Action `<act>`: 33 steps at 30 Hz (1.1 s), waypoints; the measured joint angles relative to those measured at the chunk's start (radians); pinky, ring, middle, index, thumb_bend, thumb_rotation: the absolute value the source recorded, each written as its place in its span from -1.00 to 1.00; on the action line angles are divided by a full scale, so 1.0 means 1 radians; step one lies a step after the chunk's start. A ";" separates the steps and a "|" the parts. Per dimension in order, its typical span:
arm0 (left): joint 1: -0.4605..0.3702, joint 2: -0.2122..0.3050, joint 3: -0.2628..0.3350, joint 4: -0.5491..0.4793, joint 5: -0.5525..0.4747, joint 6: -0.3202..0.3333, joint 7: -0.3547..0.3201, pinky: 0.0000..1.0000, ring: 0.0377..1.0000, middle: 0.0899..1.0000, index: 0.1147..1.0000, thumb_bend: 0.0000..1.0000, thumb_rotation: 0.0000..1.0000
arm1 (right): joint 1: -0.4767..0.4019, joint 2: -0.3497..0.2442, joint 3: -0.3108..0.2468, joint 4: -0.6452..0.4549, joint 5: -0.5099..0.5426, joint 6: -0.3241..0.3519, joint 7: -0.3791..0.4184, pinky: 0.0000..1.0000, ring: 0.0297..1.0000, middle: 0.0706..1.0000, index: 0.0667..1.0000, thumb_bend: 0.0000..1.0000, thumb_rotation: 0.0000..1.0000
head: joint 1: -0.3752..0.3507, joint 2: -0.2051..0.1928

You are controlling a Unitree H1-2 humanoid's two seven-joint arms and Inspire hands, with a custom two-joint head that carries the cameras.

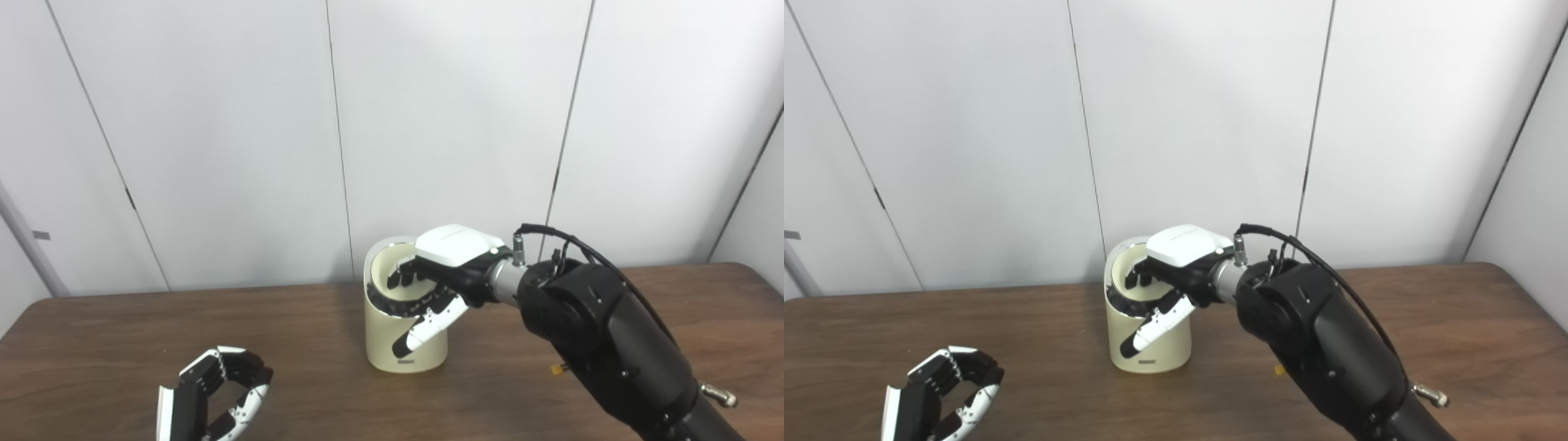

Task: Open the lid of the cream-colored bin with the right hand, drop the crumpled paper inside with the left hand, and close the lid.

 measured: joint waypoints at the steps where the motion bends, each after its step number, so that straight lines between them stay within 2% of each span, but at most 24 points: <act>1: 0.000 0.000 0.000 0.000 0.000 0.000 0.000 -0.17 -0.08 -0.08 -0.16 -0.02 -0.84 | -0.003 0.000 -0.002 -0.005 -0.004 0.003 0.006 0.45 0.58 0.57 0.56 0.95 0.61 | -0.002 0.000; 6: -0.001 0.000 -0.001 0.001 0.000 0.000 -0.002 -0.16 -0.07 -0.08 -0.16 -0.02 -0.84 | -0.024 -0.003 -0.015 -0.043 -0.035 0.031 0.051 0.61 0.53 0.54 0.55 0.95 0.60 | -0.005 -0.003; 11: -0.006 0.000 -0.003 0.007 -0.001 0.000 -0.001 -0.16 -0.07 -0.07 -0.16 -0.02 -0.84 | -0.033 -0.010 -0.045 -0.061 -0.016 0.025 0.059 0.38 0.46 0.47 0.50 0.96 0.58 | -0.005 -0.011; 15: -0.007 0.000 -0.005 0.009 -0.001 0.000 -0.002 -0.15 -0.06 -0.07 -0.16 -0.02 -0.84 | -0.032 -0.015 -0.064 -0.076 -0.001 0.027 0.059 0.29 0.44 0.46 0.50 0.95 0.57 | -0.002 -0.014; 17: -0.009 -0.001 -0.005 0.010 -0.001 0.000 -0.002 -0.15 -0.06 -0.07 -0.16 -0.02 -0.84 | -0.028 -0.019 -0.079 -0.107 0.009 0.027 0.059 0.32 0.45 0.46 0.51 0.93 0.61 | 0.002 -0.015; 18: -0.009 -0.002 -0.005 0.010 -0.001 0.000 -0.002 -0.14 -0.05 -0.06 -0.16 -0.02 -0.84 | -0.022 -0.021 -0.094 -0.125 0.014 0.028 0.057 0.29 0.45 0.46 0.50 0.90 0.51 | 0.005 -0.014; 21: -0.011 -0.005 -0.004 0.011 -0.003 0.000 -0.003 -0.14 -0.06 -0.06 -0.16 -0.02 -0.84 | 0.047 -0.019 -0.173 -0.195 0.031 0.030 -0.021 0.25 0.44 0.46 0.50 0.85 0.43 | 0.006 -0.014; 24: -0.011 -0.004 -0.003 0.011 -0.003 0.000 -0.004 -0.14 -0.05 -0.06 -0.16 -0.02 -0.83 | 0.167 -0.005 -0.264 -0.267 0.072 0.024 -0.146 0.32 0.48 0.52 0.56 0.73 0.35 | 0.006 -0.015; 28: -0.007 0.001 -0.001 0.012 -0.002 0.000 -0.004 -0.15 -0.05 -0.06 -0.16 -0.02 -0.83 | 0.341 0.023 -0.349 -0.278 0.149 0.001 -0.305 0.36 0.53 0.55 0.57 0.68 0.34 | 0.006 -0.018; 33: -0.006 0.001 0.002 0.011 -0.001 0.000 -0.002 -0.16 -0.05 -0.06 -0.16 -0.02 -0.83 | 0.495 0.049 -0.450 -0.271 0.263 -0.126 -0.547 0.32 0.53 0.59 0.58 0.58 0.34 | 0.008 -0.015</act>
